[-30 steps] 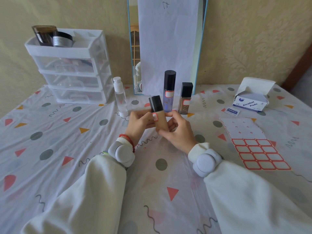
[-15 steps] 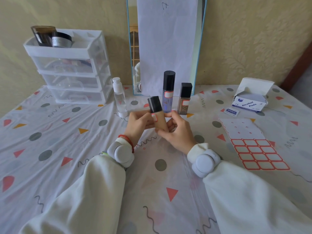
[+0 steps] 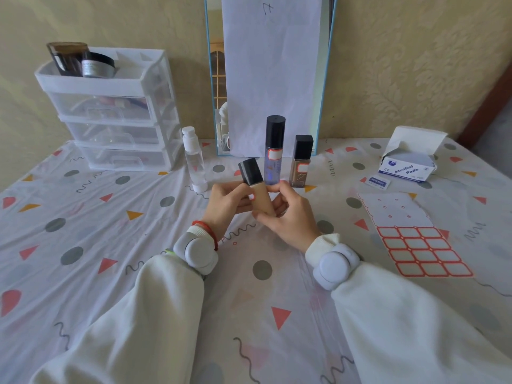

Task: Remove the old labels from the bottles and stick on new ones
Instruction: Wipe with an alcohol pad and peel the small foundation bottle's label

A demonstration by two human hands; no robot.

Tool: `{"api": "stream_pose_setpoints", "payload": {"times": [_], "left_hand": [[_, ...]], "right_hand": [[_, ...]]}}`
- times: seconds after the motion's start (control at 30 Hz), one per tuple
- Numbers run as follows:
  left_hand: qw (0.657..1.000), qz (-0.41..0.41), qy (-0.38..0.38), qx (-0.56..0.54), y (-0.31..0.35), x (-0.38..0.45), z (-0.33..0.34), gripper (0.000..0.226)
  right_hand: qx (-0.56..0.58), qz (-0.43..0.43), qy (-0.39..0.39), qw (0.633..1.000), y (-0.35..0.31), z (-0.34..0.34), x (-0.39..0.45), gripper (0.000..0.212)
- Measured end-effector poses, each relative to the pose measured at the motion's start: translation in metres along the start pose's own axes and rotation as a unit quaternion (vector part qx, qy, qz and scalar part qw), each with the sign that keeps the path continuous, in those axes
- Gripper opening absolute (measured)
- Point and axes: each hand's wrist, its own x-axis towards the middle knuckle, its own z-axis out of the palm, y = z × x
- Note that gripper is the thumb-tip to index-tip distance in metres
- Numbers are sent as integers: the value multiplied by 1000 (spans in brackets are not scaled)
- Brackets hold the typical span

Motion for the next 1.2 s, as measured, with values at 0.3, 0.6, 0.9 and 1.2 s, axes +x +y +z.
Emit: {"api": "stream_pose_setpoints", "payload": {"times": [0.3,0.6,0.9,1.2], "left_hand": [[1000,14,-24,-1,1,-3,3,16],[998,33,-43,-23,2,-5,2,20],[999,23,-7,-40,3,-3,2,19],[999,16,-21,-24,-1,1,-1,29]], "right_hand": [[31,18,23,999,1,3,2,36],[26,11,38,999,1,2,1,36],[-12,-11,31,999,-3,1,0,42],[-47,-40,19,998,-1,2,0,56]]}}
